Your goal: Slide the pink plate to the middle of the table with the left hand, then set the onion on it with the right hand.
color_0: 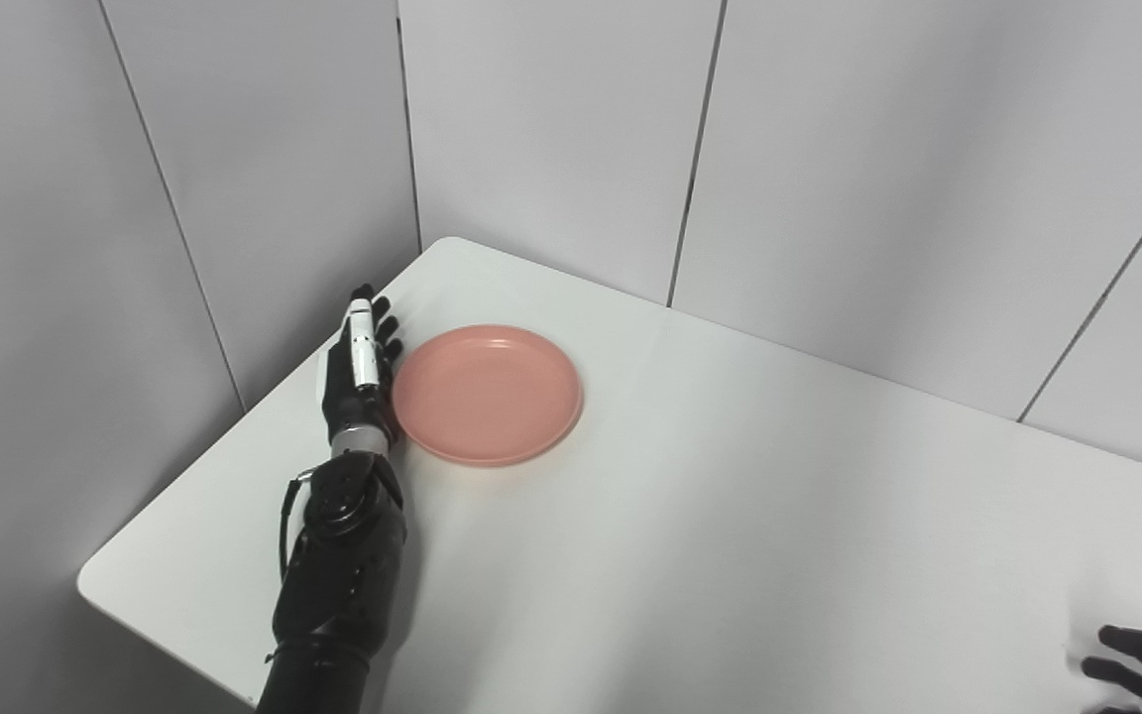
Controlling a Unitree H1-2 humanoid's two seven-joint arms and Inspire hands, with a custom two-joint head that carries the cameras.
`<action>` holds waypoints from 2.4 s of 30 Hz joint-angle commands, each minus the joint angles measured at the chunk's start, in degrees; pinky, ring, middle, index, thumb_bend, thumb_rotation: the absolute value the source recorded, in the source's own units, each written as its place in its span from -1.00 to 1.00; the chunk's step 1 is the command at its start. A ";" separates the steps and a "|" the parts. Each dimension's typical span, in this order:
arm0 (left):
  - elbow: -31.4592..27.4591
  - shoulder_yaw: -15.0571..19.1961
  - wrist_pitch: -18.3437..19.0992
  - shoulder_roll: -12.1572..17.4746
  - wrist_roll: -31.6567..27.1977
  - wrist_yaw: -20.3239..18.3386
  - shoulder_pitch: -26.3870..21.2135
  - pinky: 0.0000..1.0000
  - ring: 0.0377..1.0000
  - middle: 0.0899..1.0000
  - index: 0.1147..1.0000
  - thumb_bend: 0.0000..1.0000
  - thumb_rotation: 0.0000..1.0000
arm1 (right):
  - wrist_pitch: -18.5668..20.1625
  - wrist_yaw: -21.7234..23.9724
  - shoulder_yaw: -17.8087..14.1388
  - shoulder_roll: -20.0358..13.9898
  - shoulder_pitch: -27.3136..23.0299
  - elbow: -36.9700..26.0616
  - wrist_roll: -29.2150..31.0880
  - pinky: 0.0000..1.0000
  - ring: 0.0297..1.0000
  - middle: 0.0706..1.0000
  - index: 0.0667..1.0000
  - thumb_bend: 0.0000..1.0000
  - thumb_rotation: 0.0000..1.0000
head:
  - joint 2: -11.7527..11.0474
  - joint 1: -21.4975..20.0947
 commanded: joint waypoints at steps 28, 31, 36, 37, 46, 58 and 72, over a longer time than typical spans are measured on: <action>6.21 -6.28 3.46 1.57 -3.85 -11.72 -3.61 0.83 0.84 0.84 0.80 -0.31 1.00 | 0.27 -1.52 0.23 0.87 -0.02 -2.66 -1.66 -0.42 0.28 0.42 0.15 0.79 0.61 | 1.30 -3.69; 5.89 -7.08 4.07 1.38 -4.04 -12.37 -3.82 0.84 0.83 0.82 0.78 -0.29 1.00 | 0.63 -1.50 0.54 0.87 0.15 -2.98 -2.07 -0.42 0.34 0.47 0.19 0.82 0.63 | 1.58 -4.41; 6.33 -8.33 4.62 0.85 -3.35 -12.62 -4.62 0.82 0.81 0.80 0.75 -0.29 1.00 | 2.02 -2.05 0.85 1.15 0.32 -3.98 -2.73 -0.39 0.42 0.54 0.28 0.89 0.64 | 1.87 -5.33; 6.54 -8.69 4.78 0.84 -3.12 -12.58 -4.85 0.81 0.80 0.79 0.74 -0.29 1.00 | 2.35 -2.09 0.97 1.21 0.37 -4.34 -2.84 -0.39 0.44 0.56 0.30 0.89 0.66 | 2.06 -5.90; 6.44 -11.33 5.72 0.80 -2.64 -13.98 -5.68 0.81 0.82 0.80 0.74 -0.22 1.00 | 1.88 -2.33 1.33 1.83 0.65 -4.49 -3.24 -0.06 0.66 0.74 0.53 0.98 0.70 | 2.99 -8.37; 3.85 -12.76 6.43 -0.70 -1.89 -14.76 -5.47 0.84 0.84 0.83 0.78 -0.23 1.00 | 2.44 -2.63 2.00 2.64 1.05 -5.57 -3.85 1.00 0.95 0.97 0.90 0.66 0.88 | 3.83 -11.19; -1.99 -14.63 9.18 -2.28 -1.13 -14.91 -4.18 0.84 0.85 0.85 0.81 -0.22 1.00 | 4.94 -2.97 3.00 4.19 1.43 -8.39 -4.19 1.00 1.00 1.00 1.00 -0.20 1.00 | 5.51 -15.95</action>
